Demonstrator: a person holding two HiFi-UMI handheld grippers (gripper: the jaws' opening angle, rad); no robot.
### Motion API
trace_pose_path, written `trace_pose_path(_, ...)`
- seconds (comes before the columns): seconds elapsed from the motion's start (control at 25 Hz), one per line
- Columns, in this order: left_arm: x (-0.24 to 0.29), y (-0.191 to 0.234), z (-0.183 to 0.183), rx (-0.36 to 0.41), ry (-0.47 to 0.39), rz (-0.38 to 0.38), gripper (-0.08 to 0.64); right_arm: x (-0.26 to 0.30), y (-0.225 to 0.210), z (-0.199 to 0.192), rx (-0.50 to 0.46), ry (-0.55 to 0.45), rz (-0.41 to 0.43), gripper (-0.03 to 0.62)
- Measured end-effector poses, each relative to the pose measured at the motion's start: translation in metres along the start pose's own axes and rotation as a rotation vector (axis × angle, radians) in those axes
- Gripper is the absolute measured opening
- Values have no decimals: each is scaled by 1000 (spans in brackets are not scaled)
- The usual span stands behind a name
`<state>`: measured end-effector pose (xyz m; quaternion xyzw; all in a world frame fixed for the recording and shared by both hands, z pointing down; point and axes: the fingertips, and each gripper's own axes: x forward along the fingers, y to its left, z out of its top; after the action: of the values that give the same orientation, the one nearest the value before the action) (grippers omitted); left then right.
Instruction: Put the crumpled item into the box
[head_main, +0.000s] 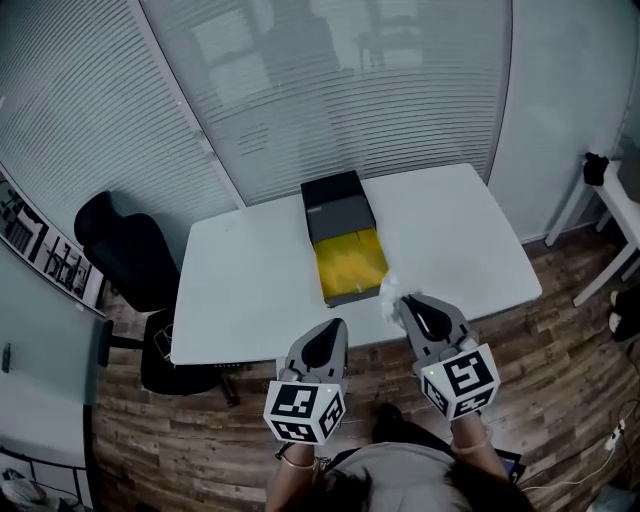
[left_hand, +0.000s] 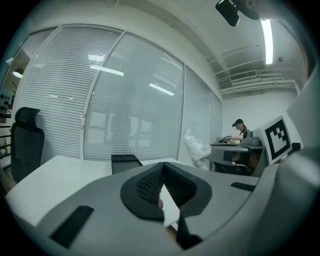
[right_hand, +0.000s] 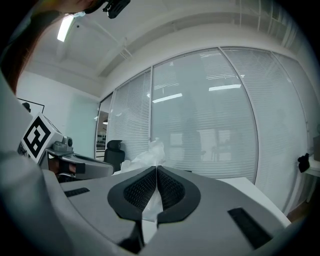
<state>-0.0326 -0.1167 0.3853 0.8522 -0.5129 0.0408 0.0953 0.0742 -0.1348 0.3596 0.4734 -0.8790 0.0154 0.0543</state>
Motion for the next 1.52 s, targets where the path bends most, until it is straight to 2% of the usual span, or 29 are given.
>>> trace_pose_path(0.28,28,14,-2,-51,8,47,17,32,-21,-4,-38,17,39,31)
trace_pose_path(0.68,42,35,-6,-49,32,91,17,64,-33,-10,-44,16,53,31)
trace_pose_path(1.12,85,77,9,-39,24,88,17,120,-46,-16,-87,49,61,31)
trace_pose_path(1.52,114,112,16,-46,7,78,17,173,-37,-23,-181,93,123,31)
